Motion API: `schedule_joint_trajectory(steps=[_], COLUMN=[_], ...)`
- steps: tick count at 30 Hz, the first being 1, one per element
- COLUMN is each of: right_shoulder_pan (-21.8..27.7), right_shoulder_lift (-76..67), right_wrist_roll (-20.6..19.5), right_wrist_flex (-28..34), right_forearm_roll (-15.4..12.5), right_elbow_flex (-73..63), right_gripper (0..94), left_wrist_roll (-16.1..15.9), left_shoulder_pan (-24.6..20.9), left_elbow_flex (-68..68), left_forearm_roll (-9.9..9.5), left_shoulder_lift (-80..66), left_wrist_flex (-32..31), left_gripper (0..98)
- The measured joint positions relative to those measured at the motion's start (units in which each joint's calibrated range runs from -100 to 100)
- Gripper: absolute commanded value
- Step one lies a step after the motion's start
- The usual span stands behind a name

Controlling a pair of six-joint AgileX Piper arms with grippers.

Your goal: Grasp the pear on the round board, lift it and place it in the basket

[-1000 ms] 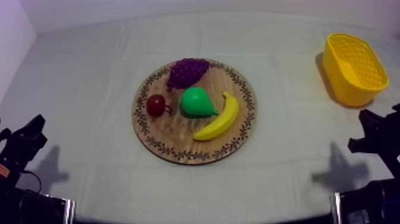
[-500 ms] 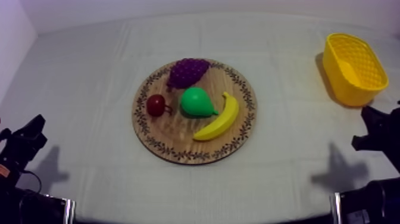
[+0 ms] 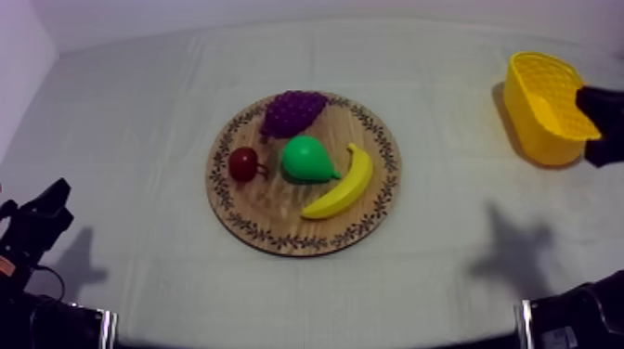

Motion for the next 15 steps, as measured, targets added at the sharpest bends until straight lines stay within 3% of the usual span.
schedule_joint_trajectory(steps=[4,11,15], right_shoulder_pan=[-1.6,-3.5,-3.9], right_shoulder_lift=[7.4,19.6,24.7], right_wrist_roll=[3.8,14.1,18.7], right_wrist_flex=[6.2,17.7,22.5], right_forearm_roll=[-2.5,-7.2,-7.8], right_elbow_flex=[-10.5,-25.4,-31.3], right_gripper=[0.2,4.9,12.1], left_wrist_roll=[0.0,0.0,0.0], left_shoulder_pan=[0.0,0.0,0.0], left_elbow_flex=[0.0,0.0,0.0], left_forearm_roll=[0.0,0.0,0.0], left_shoulder_lift=[0.0,0.0,0.0], left_wrist_flex=[0.0,0.0,0.0], left_gripper=[0.1,0.1,0.1])
